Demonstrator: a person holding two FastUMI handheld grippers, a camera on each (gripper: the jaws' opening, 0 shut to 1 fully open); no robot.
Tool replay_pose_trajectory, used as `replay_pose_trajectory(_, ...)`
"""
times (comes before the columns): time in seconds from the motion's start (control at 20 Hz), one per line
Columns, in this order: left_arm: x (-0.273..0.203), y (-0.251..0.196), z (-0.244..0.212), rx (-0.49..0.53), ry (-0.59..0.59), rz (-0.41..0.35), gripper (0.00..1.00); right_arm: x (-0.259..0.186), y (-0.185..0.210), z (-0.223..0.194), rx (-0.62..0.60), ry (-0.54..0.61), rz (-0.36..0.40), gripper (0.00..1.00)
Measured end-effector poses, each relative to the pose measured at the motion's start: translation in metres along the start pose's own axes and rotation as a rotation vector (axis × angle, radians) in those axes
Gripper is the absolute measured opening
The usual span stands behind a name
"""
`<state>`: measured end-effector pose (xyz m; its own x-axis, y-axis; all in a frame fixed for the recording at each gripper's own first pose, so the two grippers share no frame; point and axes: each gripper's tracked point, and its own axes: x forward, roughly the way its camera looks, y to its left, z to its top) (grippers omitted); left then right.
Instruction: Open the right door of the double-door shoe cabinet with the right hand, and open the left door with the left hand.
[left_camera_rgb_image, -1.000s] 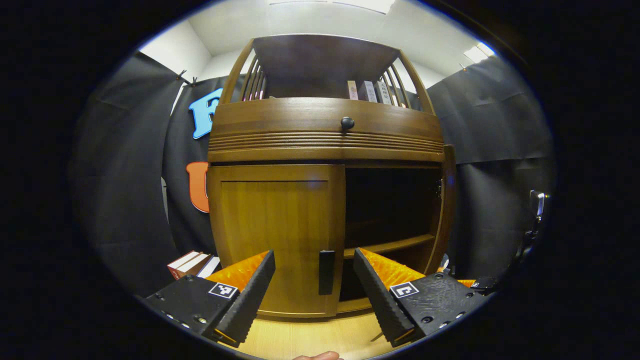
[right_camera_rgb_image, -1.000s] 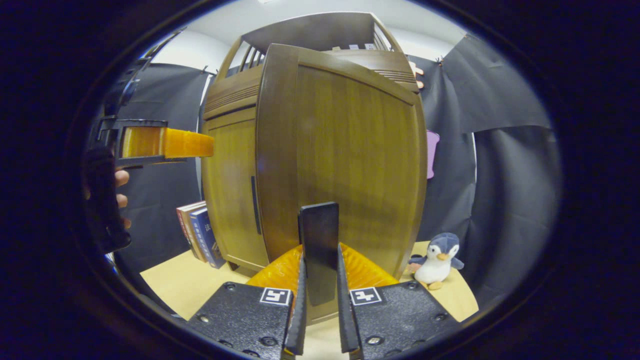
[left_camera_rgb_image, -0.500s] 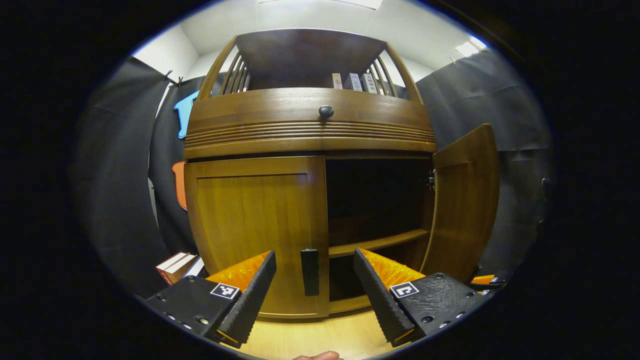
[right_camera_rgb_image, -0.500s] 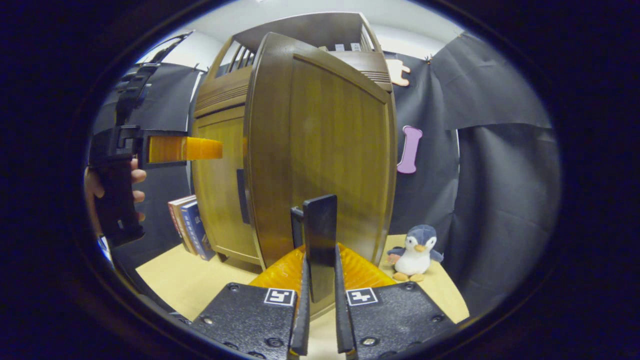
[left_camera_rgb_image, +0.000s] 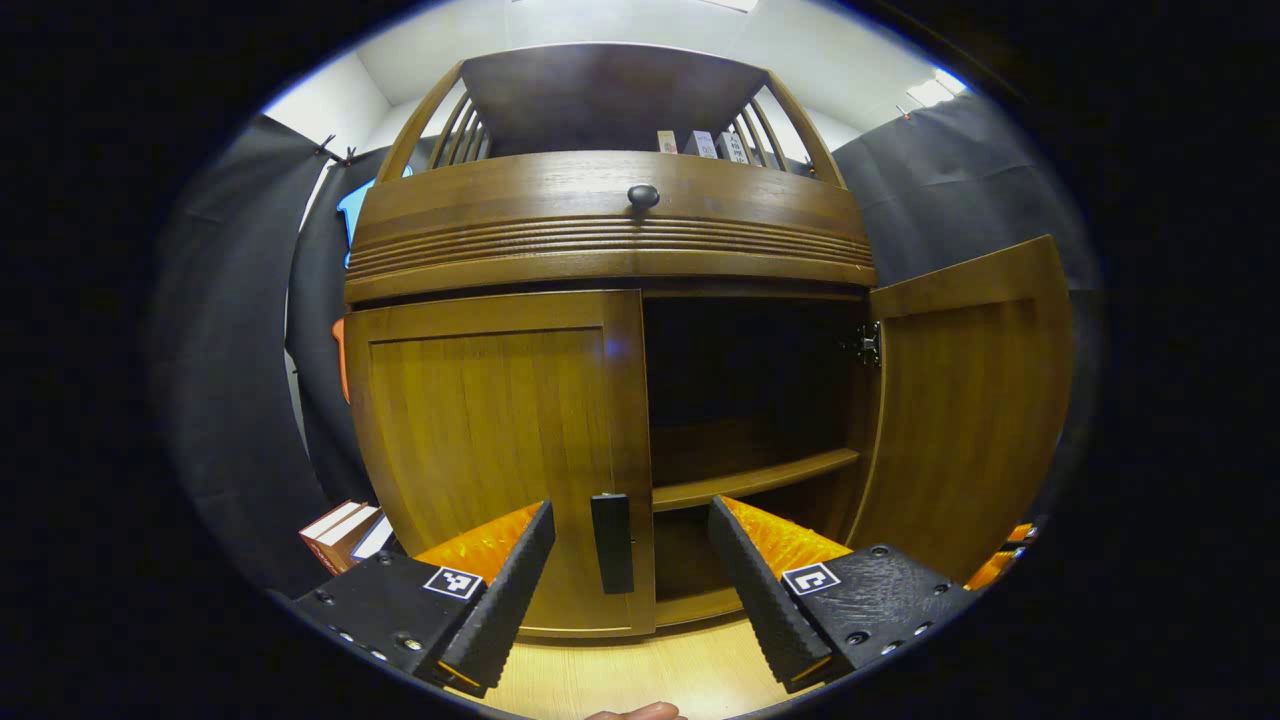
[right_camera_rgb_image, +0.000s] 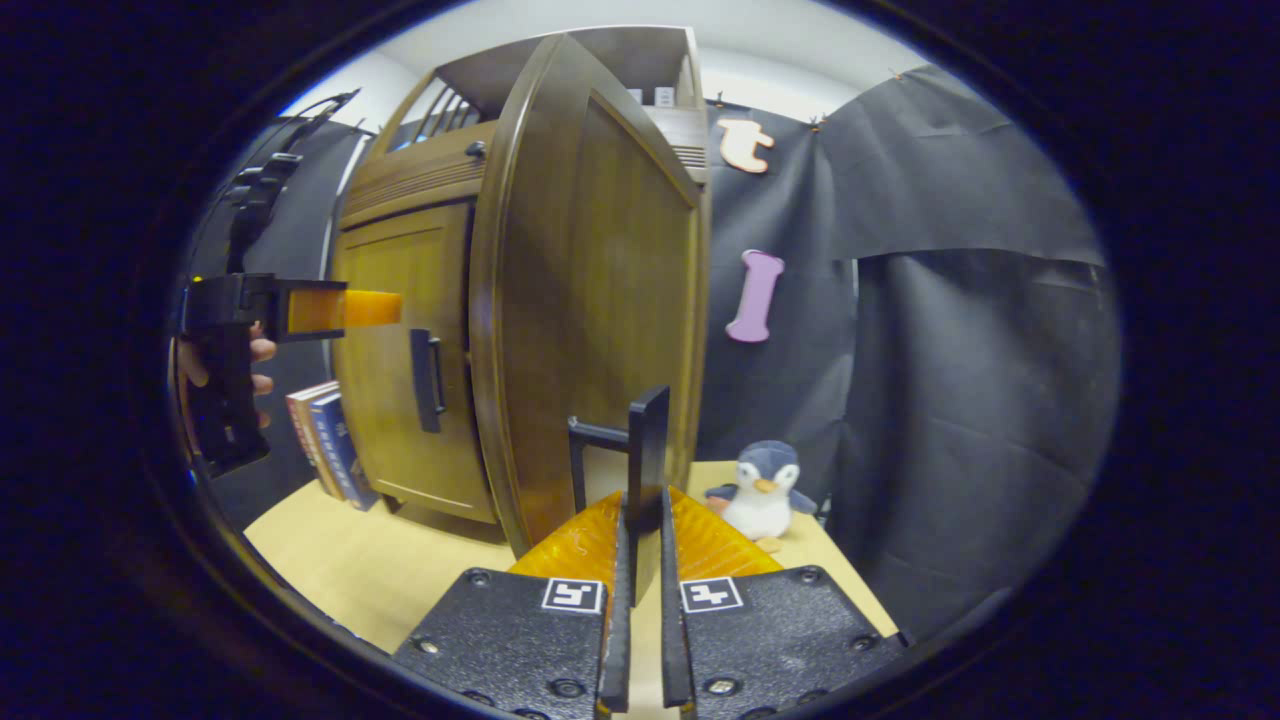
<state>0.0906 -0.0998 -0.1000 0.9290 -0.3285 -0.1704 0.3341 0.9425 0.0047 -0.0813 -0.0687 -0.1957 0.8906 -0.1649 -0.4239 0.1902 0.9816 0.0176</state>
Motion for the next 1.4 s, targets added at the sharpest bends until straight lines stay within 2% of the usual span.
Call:
replay_pose_trajectory(0.05,0.002,-0.002,-0.002,0.001,0.004,-0.004,0.93,0.0,-0.014,0.001,-0.004,0.002,-0.044,0.14)
replay_pose_trajectory(0.1,0.004,-0.004,-0.005,0.001,0.008,-0.009,0.93,-0.003,-0.021,0.0,0.011,0.006,-0.055,0.11)
replay_pose_trajectory(0.15,0.007,-0.006,-0.006,0.001,0.01,-0.013,0.93,-0.006,-0.021,0.001,0.047,0.015,-0.045,0.02)
replay_pose_trajectory(0.2,0.009,-0.007,-0.008,0.002,0.013,-0.016,0.93,-0.006,-0.023,0.0,0.069,0.025,-0.046,0.04)
replay_pose_trajectory(0.45,0.016,-0.008,-0.017,0.003,0.032,-0.025,0.93,-0.01,-0.034,-0.008,0.088,0.048,-0.054,0.04)
replay_pose_trajectory(0.5,0.018,-0.008,-0.021,0.001,0.042,-0.024,0.96,-0.013,-0.039,-0.009,0.088,0.053,-0.062,0.04)
replay_pose_trajectory(0.7,0.034,-0.006,-0.043,-0.011,0.091,-0.022,0.9,-0.025,-0.066,-0.014,0.118,0.059,-0.124,0.04)
replay_pose_trajectory(0.75,0.037,-0.004,-0.047,-0.009,0.105,-0.019,0.94,-0.027,-0.075,-0.014,0.129,0.058,-0.147,0.0)
replay_pose_trajectory(0.8,0.041,-0.002,-0.051,-0.009,0.111,-0.013,0.93,-0.03,-0.081,-0.014,0.139,0.054,-0.166,0.04)
replay_pose_trajectory(0.9,0.046,0.0,-0.058,-0.014,0.123,-0.005,0.93,-0.038,-0.089,-0.012,0.157,0.046,-0.183,0.04)
replay_pose_trajectory(1.1,0.063,0.014,-0.072,-0.028,0.155,0.03,0.94,-0.054,-0.086,-0.001,0.153,0.01,-0.188,0.04)
replay_pose_trajectory(1.3,0.08,0.019,-0.085,-0.051,0.169,0.034,0.94,-0.07,-0.077,0.018,0.149,-0.039,-0.184,0.04)
replay_pose_trajectory(1.35,0.084,0.018,-0.088,-0.054,0.171,0.026,1.0,-0.07,-0.075,0.022,0.153,-0.05,-0.18,0.04)
replay_pose_trajectory(1.4,0.089,0.015,-0.091,-0.057,0.175,0.015,0.87,-0.072,-0.072,0.026,0.155,-0.057,-0.173,0.04)
